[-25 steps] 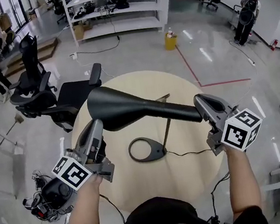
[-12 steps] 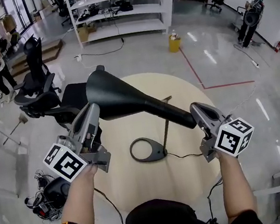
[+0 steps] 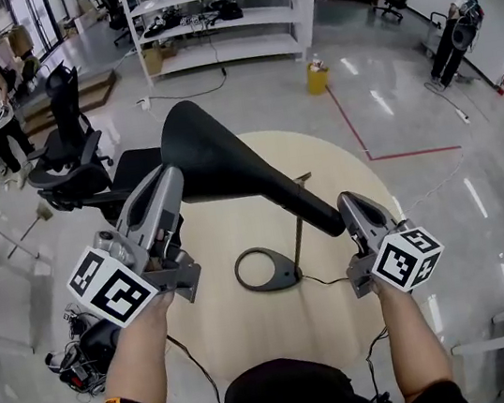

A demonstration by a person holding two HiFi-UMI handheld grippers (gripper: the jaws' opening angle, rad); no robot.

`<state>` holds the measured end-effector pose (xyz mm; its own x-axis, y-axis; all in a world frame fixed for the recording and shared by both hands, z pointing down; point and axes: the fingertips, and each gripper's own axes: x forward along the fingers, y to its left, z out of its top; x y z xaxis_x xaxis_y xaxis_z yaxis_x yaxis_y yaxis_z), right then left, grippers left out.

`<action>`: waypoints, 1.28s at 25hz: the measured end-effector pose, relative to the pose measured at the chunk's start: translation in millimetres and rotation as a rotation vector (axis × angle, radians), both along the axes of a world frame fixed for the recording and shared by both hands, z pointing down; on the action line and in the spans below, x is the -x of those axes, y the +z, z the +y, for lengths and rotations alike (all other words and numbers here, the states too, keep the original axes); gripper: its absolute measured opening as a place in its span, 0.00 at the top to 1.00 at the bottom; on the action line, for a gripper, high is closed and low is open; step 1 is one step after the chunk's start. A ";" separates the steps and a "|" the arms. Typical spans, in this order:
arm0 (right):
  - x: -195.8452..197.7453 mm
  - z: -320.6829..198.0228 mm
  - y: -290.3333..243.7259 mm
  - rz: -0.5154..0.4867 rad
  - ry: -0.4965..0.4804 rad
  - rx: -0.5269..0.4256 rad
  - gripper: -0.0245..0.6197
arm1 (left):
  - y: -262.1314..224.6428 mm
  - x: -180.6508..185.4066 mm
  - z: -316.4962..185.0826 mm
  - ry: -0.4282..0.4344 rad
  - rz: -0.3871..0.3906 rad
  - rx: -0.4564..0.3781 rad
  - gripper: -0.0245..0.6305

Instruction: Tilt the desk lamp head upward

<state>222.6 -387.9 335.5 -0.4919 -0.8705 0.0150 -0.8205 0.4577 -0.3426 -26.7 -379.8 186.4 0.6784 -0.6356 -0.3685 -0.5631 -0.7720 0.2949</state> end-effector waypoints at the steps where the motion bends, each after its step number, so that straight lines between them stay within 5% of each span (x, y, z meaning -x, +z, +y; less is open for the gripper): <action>1: 0.4 -0.3 3.2 -0.003 0.007 0.002 0.94 | -3.3 -2.5 1.3 0.001 -0.005 -0.011 0.84; 17: 5.3 -1.4 27.4 -0.014 0.073 0.021 0.94 | -34.2 -33.8 17.8 0.022 -0.061 -0.116 0.85; 32: 14.7 3.3 35.2 0.074 0.082 0.031 0.94 | -34.6 -16.3 22.8 -0.004 -0.061 -0.144 0.85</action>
